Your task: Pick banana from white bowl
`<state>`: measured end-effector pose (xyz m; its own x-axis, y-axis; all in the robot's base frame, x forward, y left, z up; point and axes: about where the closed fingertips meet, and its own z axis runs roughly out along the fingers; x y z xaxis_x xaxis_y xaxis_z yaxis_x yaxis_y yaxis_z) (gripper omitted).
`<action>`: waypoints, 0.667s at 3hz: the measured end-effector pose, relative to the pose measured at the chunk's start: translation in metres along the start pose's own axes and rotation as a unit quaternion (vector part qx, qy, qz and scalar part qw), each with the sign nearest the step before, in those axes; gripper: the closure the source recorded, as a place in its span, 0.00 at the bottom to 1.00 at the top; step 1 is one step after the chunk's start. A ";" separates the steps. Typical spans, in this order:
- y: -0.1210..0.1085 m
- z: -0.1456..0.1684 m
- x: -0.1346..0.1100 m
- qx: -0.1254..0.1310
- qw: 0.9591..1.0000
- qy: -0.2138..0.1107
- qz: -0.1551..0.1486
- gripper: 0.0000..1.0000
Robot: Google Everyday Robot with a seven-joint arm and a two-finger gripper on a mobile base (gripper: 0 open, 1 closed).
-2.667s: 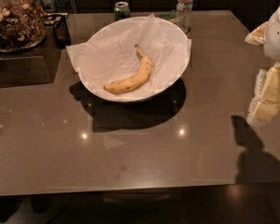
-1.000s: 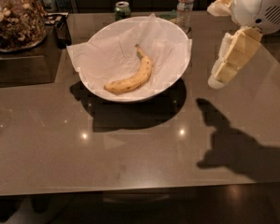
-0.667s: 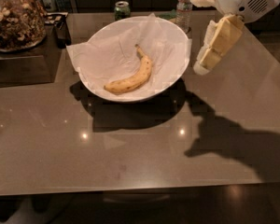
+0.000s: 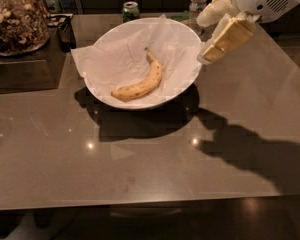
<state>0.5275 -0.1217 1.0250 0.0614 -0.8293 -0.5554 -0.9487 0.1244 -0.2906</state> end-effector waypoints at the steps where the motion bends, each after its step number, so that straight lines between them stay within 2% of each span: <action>1: -0.002 0.027 -0.013 -0.024 0.999 -0.020 -0.012 0.26; 2: -0.008 0.062 -0.028 -0.057 0.997 -0.034 -0.036 0.25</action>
Offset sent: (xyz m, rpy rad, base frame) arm 0.0439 0.0910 -0.0492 0.0432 0.0796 0.2400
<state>0.5525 -0.0656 0.9950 0.1484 -0.7949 -0.5883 -0.9698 -0.0005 -0.2440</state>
